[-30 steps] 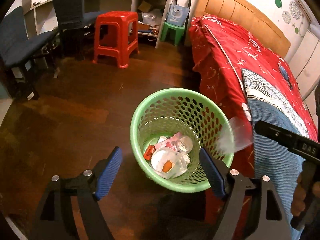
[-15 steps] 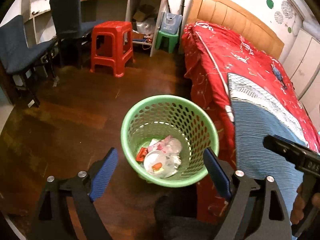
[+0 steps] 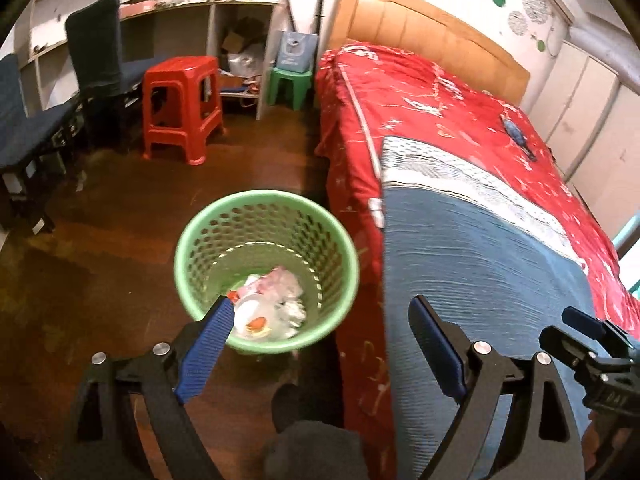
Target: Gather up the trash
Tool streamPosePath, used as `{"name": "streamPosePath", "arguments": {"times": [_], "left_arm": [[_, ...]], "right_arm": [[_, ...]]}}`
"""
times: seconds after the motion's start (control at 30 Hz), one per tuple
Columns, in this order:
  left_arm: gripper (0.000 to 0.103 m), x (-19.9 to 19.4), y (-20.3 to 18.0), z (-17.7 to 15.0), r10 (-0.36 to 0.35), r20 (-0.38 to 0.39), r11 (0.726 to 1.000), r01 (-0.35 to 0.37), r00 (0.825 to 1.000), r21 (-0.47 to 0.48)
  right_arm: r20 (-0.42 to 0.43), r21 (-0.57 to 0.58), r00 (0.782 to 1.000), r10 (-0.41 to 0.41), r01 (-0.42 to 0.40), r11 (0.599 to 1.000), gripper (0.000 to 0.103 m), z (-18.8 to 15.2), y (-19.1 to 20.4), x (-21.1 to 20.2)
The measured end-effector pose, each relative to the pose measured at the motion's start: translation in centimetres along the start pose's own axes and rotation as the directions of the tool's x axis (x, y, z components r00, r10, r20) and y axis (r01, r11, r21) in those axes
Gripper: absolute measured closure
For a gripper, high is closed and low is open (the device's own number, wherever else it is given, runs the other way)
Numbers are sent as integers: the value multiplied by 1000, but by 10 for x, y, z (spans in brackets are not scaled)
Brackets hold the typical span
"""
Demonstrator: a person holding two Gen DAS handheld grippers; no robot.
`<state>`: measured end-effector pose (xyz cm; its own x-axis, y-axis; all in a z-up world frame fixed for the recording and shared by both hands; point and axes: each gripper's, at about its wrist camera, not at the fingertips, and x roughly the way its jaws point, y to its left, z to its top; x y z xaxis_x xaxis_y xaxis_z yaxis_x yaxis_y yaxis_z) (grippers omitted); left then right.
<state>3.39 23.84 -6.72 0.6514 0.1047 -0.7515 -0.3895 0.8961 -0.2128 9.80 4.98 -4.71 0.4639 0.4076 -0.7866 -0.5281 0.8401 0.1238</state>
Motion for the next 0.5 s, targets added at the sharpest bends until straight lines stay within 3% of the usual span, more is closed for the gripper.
{"name": "streamPosePath", "arguments": {"times": [0.13,0.23,0.5], "left_arm": [[17,-10,-23,-4,-5,13,999,5,1000,39],[9,-18,-39,-7,-12,28,998,10,1000,64],[8,-36,-82,-17,-37,52,990,30,998,135]], "right_arm": [[20,31,999,-33,32,999,10,-13,-18,-16],[35,57,998,-54,52,997,8,-22,-29,-27],[87,112,991,-103,93,989,5,-42,-53,-58]]}}
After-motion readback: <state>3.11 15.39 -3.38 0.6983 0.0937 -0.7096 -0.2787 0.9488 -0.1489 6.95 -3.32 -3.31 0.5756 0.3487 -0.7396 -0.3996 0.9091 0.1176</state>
